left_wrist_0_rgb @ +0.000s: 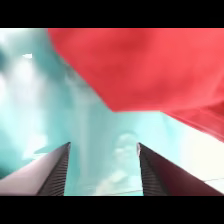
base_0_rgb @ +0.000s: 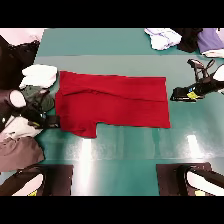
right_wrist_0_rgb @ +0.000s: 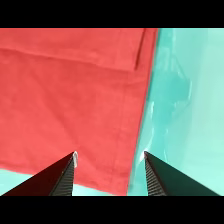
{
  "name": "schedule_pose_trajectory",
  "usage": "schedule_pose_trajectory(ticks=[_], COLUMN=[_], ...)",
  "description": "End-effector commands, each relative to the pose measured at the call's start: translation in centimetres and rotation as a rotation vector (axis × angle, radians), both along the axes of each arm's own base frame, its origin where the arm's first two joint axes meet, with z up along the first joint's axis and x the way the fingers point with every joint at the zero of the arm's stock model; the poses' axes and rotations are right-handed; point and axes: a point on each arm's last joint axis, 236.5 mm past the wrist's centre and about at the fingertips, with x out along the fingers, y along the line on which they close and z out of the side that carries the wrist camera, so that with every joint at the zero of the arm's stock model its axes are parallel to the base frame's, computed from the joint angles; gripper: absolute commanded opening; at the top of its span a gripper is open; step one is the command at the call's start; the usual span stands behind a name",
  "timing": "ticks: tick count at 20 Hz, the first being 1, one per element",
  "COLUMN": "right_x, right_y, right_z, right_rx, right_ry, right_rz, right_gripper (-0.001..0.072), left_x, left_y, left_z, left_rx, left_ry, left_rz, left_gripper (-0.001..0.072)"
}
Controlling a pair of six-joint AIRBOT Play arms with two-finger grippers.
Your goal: Fold the shirts.
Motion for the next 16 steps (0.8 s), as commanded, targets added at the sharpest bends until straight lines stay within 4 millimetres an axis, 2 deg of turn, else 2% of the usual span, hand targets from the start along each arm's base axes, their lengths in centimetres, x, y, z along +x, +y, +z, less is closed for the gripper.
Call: schedule_pose_trajectory(ticks=[1,3,7,13,14,15,16], right_x=[-0.4,-0.5,-0.8,-0.8,-0.9,-1.1,-1.2], right_y=[0.7,0.7,0.7,0.7,0.7,0.7,0.6], right_z=[0.4,0.4,0.4,0.4,0.3,0.3,0.2], right_rx=[0.027,0.027,0.028,0.027,0.028,0.027,0.026], right_ry=[-0.016,-0.017,-0.004,-0.002,0.000,0.006,0.012], right_rz=[0.000,0.000,0.003,0.004,0.004,0.006,0.003], right_gripper=[0.0492,0.0492,0.0492,0.0492,0.0492,0.0492,0.0492], left_x=[-1.6,-1.3,1.0,2.2,2.5,2.6,2.7], left_y=[-2.5,-2.4,-2.1,-2.0,-2.1,-2.1,-2.1], left_z=[-2.2,-3.0,-2.8,-2.6,-2.5,-2.5,-2.4], left_rx=[-0.117,-0.114,-0.110,-0.111,-0.116,-0.119,-0.120], left_ry=[-0.014,-0.034,-0.129,-0.178,-0.191,-0.194,-0.200], left_rz=[0.091,0.108,0.140,0.158,0.165,0.167,0.169], left_gripper=[0.0507,0.0507,0.0507,0.0504,0.0383,0.0173,0.0061])
